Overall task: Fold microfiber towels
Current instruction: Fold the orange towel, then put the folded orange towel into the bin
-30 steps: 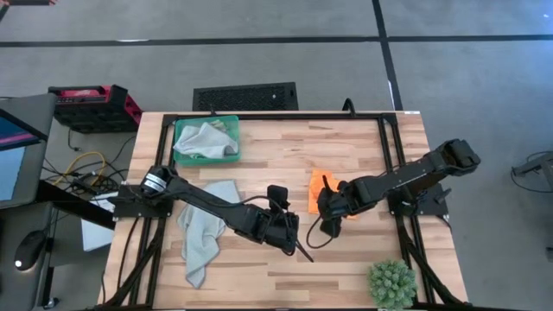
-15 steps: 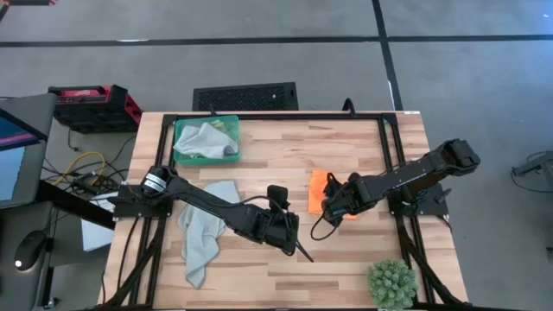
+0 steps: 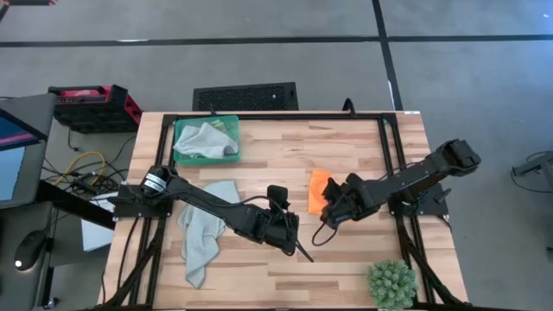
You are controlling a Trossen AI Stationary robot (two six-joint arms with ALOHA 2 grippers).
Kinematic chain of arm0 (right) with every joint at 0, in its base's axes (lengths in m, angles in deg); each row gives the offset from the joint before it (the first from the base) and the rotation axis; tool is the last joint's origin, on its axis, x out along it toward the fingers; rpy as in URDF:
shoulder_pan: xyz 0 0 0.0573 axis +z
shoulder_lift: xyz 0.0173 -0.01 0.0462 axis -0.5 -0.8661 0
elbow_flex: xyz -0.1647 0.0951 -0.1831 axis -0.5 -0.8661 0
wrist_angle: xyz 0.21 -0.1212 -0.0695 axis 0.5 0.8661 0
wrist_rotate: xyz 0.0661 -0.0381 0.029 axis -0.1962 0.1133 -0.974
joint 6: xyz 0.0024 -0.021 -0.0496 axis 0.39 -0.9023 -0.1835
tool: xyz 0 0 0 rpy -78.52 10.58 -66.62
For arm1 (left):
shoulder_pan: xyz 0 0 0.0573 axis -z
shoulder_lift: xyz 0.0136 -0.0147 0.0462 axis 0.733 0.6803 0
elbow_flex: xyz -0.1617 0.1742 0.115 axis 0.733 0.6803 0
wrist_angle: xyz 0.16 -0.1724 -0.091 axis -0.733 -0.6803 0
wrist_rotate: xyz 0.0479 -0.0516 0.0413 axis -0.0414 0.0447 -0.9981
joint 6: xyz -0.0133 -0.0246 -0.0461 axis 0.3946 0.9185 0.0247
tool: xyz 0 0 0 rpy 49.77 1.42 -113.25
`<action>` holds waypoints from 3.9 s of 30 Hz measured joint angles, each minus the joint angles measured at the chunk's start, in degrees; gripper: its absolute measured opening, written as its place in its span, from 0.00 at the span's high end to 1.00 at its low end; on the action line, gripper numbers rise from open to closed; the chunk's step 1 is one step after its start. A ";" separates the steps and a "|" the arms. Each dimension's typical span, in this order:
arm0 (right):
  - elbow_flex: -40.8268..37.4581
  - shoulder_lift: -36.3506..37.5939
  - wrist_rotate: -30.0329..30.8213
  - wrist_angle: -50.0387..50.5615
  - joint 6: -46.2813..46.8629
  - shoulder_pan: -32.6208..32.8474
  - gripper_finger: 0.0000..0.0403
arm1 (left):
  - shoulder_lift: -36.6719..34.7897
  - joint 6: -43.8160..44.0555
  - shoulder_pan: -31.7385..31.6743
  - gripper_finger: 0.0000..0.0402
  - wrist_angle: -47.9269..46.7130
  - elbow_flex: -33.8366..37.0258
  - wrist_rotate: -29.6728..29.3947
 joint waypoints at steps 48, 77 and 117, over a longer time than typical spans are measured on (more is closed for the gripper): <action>-10.46 -0.09 0.29 0.69 25.29 -3.41 0.45 | 0.00 0.02 -0.15 0.63 -0.85 0.02 0.00; 8.43 -0.07 5.41 30.47 46.55 16.37 0.45 | 0.59 -8.55 -5.47 0.63 16.40 6.59 13.93; 10.24 0.04 7.55 32.66 46.50 21.63 0.45 | 15.72 -14.08 -14.16 0.63 49.68 7.47 30.60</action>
